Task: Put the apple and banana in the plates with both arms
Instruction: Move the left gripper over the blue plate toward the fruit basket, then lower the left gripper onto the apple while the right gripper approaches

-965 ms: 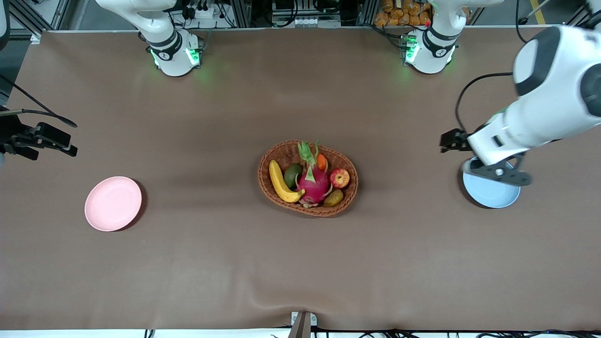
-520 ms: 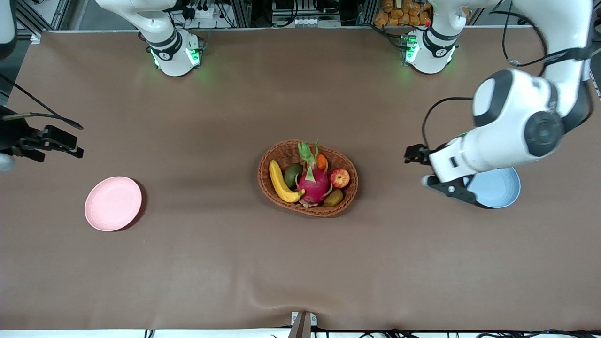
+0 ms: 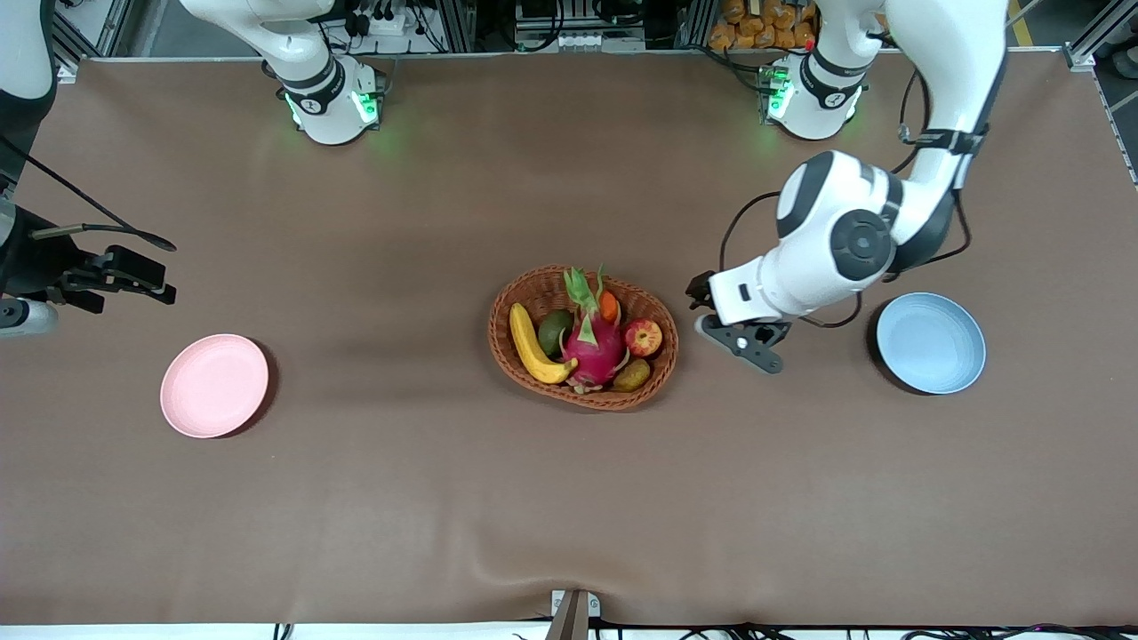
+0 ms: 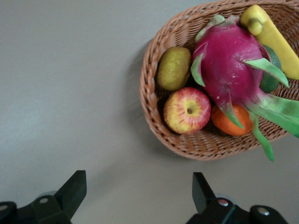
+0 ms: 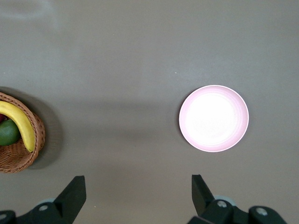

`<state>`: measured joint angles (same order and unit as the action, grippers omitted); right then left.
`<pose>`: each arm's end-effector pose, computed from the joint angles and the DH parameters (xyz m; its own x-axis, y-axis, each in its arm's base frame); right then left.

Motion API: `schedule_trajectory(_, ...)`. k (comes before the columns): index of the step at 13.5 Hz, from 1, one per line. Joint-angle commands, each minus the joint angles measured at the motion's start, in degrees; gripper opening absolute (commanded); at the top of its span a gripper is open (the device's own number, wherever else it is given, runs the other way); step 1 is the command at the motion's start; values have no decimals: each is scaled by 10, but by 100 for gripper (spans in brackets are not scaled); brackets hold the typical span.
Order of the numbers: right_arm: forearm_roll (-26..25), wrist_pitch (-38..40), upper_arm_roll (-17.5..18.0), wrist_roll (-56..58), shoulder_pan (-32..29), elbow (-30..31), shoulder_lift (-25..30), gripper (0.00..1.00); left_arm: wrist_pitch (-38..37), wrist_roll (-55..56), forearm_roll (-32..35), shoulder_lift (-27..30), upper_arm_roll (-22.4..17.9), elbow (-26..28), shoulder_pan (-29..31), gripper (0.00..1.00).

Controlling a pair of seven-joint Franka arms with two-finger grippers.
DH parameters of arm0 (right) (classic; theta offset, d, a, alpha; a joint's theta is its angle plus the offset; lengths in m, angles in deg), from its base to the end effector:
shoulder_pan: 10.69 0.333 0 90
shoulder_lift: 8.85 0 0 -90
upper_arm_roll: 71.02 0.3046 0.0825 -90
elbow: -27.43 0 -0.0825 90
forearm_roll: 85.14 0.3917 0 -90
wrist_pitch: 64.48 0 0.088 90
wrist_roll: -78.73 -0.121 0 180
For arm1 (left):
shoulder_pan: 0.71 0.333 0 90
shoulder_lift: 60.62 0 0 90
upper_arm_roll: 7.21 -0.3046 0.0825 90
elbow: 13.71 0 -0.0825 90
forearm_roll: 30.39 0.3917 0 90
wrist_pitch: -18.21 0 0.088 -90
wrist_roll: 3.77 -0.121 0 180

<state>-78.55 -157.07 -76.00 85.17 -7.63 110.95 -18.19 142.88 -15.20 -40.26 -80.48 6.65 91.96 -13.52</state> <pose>0.6137 -0.0032 0.5625 0.9972 0.0741 0.0070 0.0745 -0.9921 -0.1005 0.5666 -0.2858 0.3159 0.8524 -0.5224 0.0236 -0.5142 -0.8290 0.2198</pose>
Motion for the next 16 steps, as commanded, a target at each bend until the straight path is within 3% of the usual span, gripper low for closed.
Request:
schedule_trajectory(1,7,4,-2,5,2,-11,-8,100,56,-21,-8,-16,-1,7,-11,100)
schedule_trajectory(4,6,6,-2,5,13,-9,-28,100,122,-19,-9,-49,2,8,-21,100)
schedule_trajectory(16,7,4,-2,4,14,-8,-45,100,231,-11,-64,-91,27,41,-40,100)
